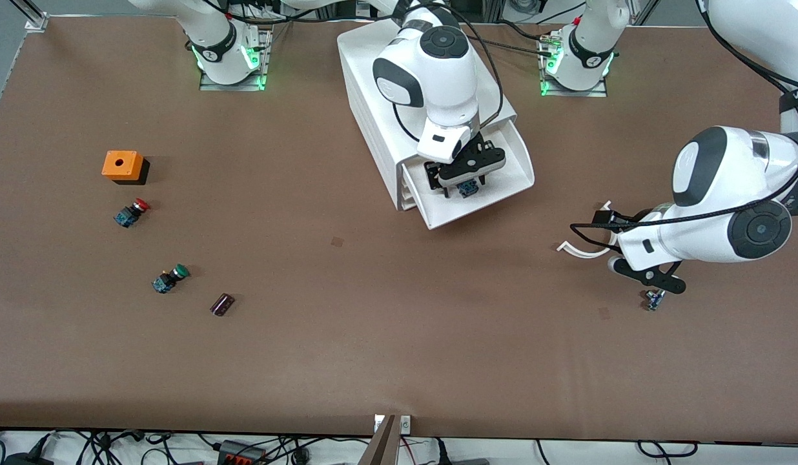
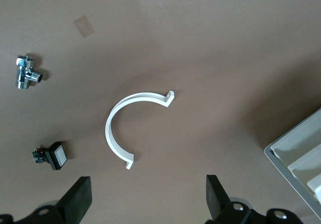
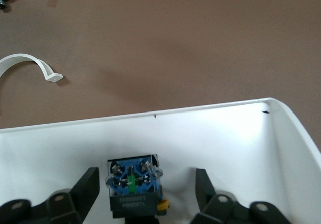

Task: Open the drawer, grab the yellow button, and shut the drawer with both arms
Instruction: 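Lift the blue button out of the open drawer with the right gripper, then carry the button away while the left gripper reaches the drawer front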

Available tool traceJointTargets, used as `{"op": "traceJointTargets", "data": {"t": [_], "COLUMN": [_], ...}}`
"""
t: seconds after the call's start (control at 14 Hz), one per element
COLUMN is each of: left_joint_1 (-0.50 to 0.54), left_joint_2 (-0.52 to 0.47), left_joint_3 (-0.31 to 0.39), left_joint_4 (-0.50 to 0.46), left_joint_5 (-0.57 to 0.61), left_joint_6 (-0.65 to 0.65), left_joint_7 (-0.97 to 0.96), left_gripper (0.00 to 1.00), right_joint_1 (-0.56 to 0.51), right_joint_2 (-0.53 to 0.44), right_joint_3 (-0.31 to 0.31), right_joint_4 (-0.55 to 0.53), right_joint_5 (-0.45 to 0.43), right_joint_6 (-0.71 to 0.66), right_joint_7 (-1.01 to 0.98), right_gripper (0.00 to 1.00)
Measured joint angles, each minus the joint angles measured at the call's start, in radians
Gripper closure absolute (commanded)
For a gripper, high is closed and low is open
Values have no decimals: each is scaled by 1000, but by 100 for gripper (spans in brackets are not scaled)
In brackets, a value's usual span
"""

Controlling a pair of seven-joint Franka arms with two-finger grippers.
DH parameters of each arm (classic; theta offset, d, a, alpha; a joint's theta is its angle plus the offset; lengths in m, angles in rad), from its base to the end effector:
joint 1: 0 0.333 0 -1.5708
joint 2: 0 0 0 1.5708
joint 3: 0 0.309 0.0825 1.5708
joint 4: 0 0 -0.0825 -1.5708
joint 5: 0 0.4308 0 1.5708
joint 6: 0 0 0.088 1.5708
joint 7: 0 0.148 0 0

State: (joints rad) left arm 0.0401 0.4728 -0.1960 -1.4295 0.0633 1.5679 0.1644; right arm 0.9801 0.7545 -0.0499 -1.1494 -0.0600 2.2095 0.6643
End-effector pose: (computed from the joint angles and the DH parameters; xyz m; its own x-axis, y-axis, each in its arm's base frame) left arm 0.6781 -0.0815 0.3444 0.8969 -0.3149 -0.3106 -0.3052 -0.9489 0.0807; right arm 0.4930 0.6731 0.3248 0.9152 0.2785 0.2914 0.3220 -0.9400 -0.1129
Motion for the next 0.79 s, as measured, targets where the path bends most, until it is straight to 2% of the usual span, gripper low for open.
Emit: {"op": "traceJointTargets", "data": {"t": [0.21,0.29,0.57,0.79], "left_joint_1": [0,-1,-7,-33], "left_joint_2": [15,21,30,30], "left_joint_3": [0,0,-5,-14], "left_joint_4": [1,2,6,14], "left_joint_5": [0,0,-7,-82], "left_joint_6": [1,4,25,30], "left_joint_7": [0,0,-11,-190], "left_gripper": [0,0,0,0], "right_joint_1": [0,0,-8,-73], "right_joint_2": [0,0,-9,-45], "right_joint_3": [-5,-7,-17,-23], "right_joint_4": [7,19,109,137], "right_joint_5": [0,0,0,3], "right_joint_6": [-13,-29,-117,-180], "right_joint_7": [18,24,33,38], "right_gripper": [96,100,100,100]}}
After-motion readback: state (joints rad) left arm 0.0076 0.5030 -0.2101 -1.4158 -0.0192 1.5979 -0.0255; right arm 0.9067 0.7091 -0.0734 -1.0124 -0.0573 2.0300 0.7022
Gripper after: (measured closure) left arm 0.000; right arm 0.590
